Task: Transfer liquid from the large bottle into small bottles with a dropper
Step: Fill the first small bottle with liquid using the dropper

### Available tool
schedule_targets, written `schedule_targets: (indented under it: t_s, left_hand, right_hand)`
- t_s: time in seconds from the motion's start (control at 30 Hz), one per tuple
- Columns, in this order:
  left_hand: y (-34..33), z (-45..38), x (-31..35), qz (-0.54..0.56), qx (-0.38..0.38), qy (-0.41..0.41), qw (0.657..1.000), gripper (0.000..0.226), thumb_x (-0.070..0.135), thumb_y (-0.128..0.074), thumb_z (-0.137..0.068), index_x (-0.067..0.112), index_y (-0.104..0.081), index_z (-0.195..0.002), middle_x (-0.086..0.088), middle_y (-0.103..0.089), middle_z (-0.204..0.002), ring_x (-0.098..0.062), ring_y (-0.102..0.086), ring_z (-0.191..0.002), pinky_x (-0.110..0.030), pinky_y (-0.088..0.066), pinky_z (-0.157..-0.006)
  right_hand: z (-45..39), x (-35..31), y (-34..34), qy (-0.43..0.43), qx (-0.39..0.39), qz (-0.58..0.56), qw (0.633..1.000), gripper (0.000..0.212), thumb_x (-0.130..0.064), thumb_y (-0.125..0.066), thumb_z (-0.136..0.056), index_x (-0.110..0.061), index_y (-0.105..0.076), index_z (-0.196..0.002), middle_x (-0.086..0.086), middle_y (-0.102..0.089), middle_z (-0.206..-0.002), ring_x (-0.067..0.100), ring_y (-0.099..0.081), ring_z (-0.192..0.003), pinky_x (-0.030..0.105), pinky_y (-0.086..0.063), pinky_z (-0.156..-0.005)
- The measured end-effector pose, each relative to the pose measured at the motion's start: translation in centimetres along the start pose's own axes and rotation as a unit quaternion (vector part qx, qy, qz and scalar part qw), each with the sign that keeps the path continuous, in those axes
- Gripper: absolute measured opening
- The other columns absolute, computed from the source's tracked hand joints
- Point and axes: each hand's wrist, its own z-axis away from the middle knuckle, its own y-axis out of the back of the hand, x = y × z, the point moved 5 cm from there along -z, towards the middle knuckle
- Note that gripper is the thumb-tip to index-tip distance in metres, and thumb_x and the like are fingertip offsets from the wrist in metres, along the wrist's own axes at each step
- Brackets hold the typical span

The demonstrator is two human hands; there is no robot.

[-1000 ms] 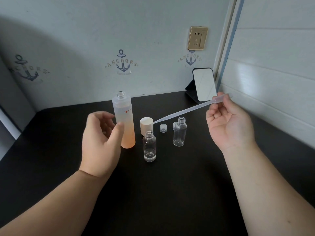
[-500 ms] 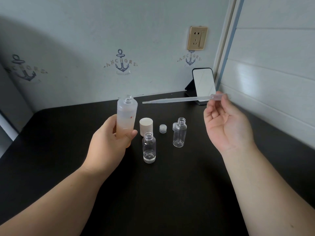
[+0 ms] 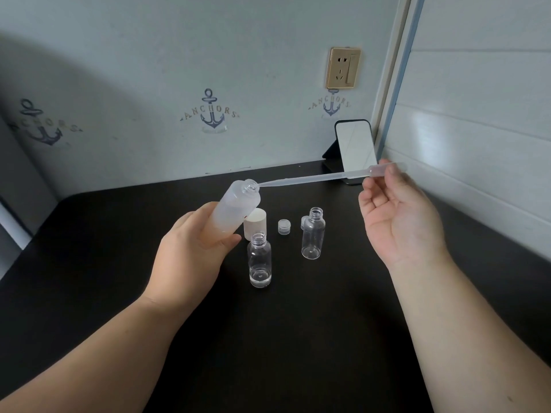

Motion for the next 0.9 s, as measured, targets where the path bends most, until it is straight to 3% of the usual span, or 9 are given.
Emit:
schedule_targets:
  t_s: [0.13, 0.23, 0.33, 0.6, 0.73, 0.9]
  left_hand:
    - [0.1, -0.3, -0.2, -0.042, 0.007, -0.008, 0.999, 0.041, 0.029, -0.075, -0.086, 0.049, -0.057, -0.117, 0.026, -0.055, -0.099, 0.017, -0.046, -0.099, -0.012, -0.035, -0.071]
    - [0.0, -0.3, -0.4, -0.055, 0.003, -0.012, 0.998, 0.046, 0.027, -0.076, -0.087, 0.045, -0.058, -0.126, 0.027, -0.052, -0.102, 0.006, -0.046, -0.092, -0.010, -0.034, -0.075]
    - [-0.1, -0.3, -0.4, -0.059, 0.000, -0.017, 0.998, 0.049, 0.026, -0.076, -0.087, 0.042, -0.059, -0.130, 0.021, -0.054, -0.110, 0.000, -0.047, -0.100, -0.009, -0.033, -0.081]
    - [-0.5, -0.3, -0.1, -0.065, -0.009, -0.024, 0.998, 0.051, 0.025, -0.076, -0.087, 0.037, -0.060, -0.134, 0.015, -0.056, -0.117, -0.004, -0.049, -0.106, -0.012, -0.033, -0.085]
    - [-0.6, -0.3, 0.1, -0.077, -0.005, -0.033, 0.997, 0.053, 0.025, -0.077, -0.086, 0.034, -0.061, -0.135, 0.013, -0.056, -0.117, -0.009, -0.051, -0.109, -0.022, -0.036, -0.091]
    - [-0.6, -0.3, 0.2, -0.075, 0.001, -0.043, 0.996, 0.054, 0.024, -0.079, -0.085, 0.032, -0.061, -0.135, 0.016, -0.053, -0.113, -0.006, -0.048, -0.104, -0.021, -0.035, -0.090]
  right_hand:
    - [0.0, -0.2, 0.2, 0.016, 0.005, 0.035, 0.999, 0.013, -0.009, -0.062, -0.095, -0.012, -0.072, -0.088, 0.001, -0.073, -0.081, 0.011, -0.063, -0.065, 0.021, -0.051, -0.062]
    - [0.2, -0.1, 0.0, 0.015, 0.001, 0.053, 0.998, 0.022, -0.004, -0.062, -0.094, -0.013, -0.076, -0.080, 0.003, -0.072, -0.079, 0.011, -0.062, -0.064, 0.020, -0.050, -0.061]
    - [0.4, 0.0, -0.1, 0.011, -0.003, 0.067, 0.998, 0.027, -0.003, -0.064, -0.093, -0.015, -0.079, -0.075, 0.003, -0.072, -0.079, 0.010, -0.061, -0.064, 0.019, -0.049, -0.061]
    - [0.9, 0.7, -1.0, 0.015, -0.063, 0.115, 0.991, 0.018, -0.007, -0.067, -0.093, -0.015, -0.080, -0.084, 0.005, -0.075, -0.086, 0.012, -0.067, -0.072, 0.020, -0.052, -0.067]
    - [1.4, 1.3, -1.8, 0.022, -0.084, 0.139, 0.986, 0.015, -0.008, -0.067, -0.091, -0.014, -0.079, -0.085, 0.007, -0.076, -0.088, 0.014, -0.069, -0.073, 0.021, -0.053, -0.068]
    - [2.0, 2.4, -2.6, 0.010, -0.105, 0.169, 0.980, 0.016, -0.006, -0.068, -0.089, -0.016, -0.080, -0.086, 0.009, -0.077, -0.087, 0.016, -0.072, -0.073, 0.021, -0.054, -0.067]
